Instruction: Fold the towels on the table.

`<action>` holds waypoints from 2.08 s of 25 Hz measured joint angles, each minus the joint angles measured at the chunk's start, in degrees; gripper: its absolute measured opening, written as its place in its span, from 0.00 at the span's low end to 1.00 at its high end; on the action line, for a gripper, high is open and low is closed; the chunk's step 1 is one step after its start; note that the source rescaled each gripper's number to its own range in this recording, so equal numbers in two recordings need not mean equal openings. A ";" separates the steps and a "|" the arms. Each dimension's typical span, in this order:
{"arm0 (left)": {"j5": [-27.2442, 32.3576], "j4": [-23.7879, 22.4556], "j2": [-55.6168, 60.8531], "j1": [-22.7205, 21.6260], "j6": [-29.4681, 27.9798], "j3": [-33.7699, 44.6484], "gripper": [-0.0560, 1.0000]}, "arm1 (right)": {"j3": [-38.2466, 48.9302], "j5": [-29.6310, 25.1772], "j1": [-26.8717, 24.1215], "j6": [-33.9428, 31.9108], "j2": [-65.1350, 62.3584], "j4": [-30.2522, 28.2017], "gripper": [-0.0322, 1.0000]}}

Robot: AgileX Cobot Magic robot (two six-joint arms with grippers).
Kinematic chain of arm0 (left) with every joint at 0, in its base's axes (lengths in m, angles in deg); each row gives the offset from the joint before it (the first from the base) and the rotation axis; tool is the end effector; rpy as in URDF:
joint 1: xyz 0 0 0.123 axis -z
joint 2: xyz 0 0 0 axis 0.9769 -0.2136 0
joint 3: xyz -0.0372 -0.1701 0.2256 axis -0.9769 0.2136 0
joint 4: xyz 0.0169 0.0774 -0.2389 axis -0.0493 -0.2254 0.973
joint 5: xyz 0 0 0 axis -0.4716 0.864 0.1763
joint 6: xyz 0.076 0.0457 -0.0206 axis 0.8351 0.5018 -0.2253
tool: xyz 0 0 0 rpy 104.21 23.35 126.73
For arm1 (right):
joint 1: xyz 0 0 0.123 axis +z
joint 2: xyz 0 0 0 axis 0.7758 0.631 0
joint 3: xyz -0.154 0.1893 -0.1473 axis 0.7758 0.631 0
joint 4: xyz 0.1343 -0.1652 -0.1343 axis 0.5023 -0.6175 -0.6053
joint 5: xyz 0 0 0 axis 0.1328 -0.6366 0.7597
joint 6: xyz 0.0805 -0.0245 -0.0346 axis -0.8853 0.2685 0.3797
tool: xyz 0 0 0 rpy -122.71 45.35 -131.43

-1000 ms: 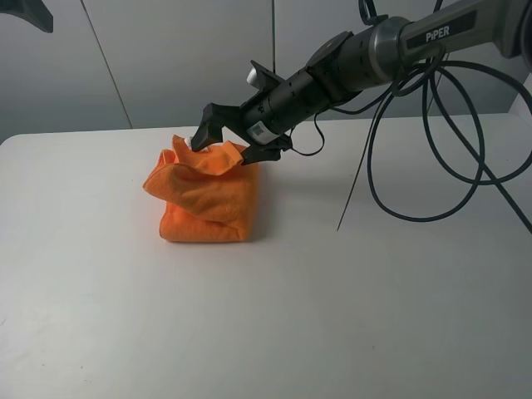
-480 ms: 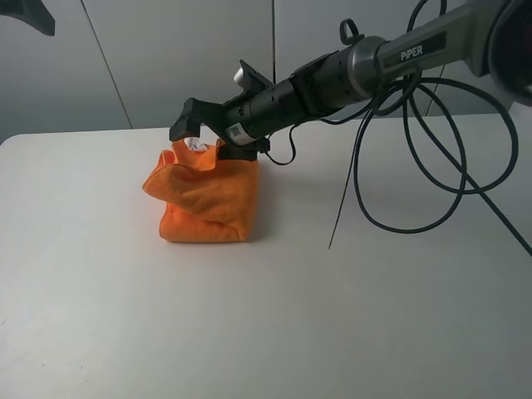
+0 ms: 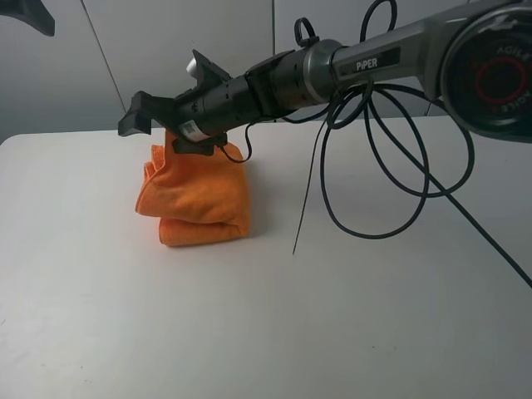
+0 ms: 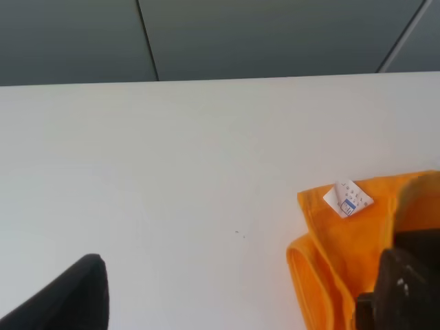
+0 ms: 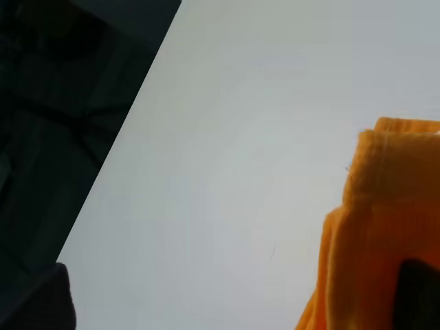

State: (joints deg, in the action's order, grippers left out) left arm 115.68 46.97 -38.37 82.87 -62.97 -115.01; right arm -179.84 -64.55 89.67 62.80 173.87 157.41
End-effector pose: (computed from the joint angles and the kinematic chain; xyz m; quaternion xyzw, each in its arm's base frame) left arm 0.3146 -0.0253 0.3626 -0.0089 0.9321 -0.0167 0.3616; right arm 0.3727 0.3607 0.1402 -0.1434 0.8490 0.4644 0.2074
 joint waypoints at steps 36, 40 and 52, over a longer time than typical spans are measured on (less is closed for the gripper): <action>-0.20 0.00 9.32 0.00 0.23 0.00 1.00 | -1.60 0.11 -2.33 -11.65 -4.04 -24.44 1.00; 0.97 0.00 11.03 0.00 1.12 0.00 1.00 | -1.60 -7.21 -10.03 -24.94 -8.10 -45.15 1.00; 8.04 4.33 11.40 0.00 6.26 0.00 1.00 | 9.57 -25.06 -37.28 -35.57 -32.13 -67.79 1.00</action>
State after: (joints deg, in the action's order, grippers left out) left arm 123.72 51.30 -26.97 82.87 -56.71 -115.01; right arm -170.27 -89.60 52.38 27.23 141.75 89.62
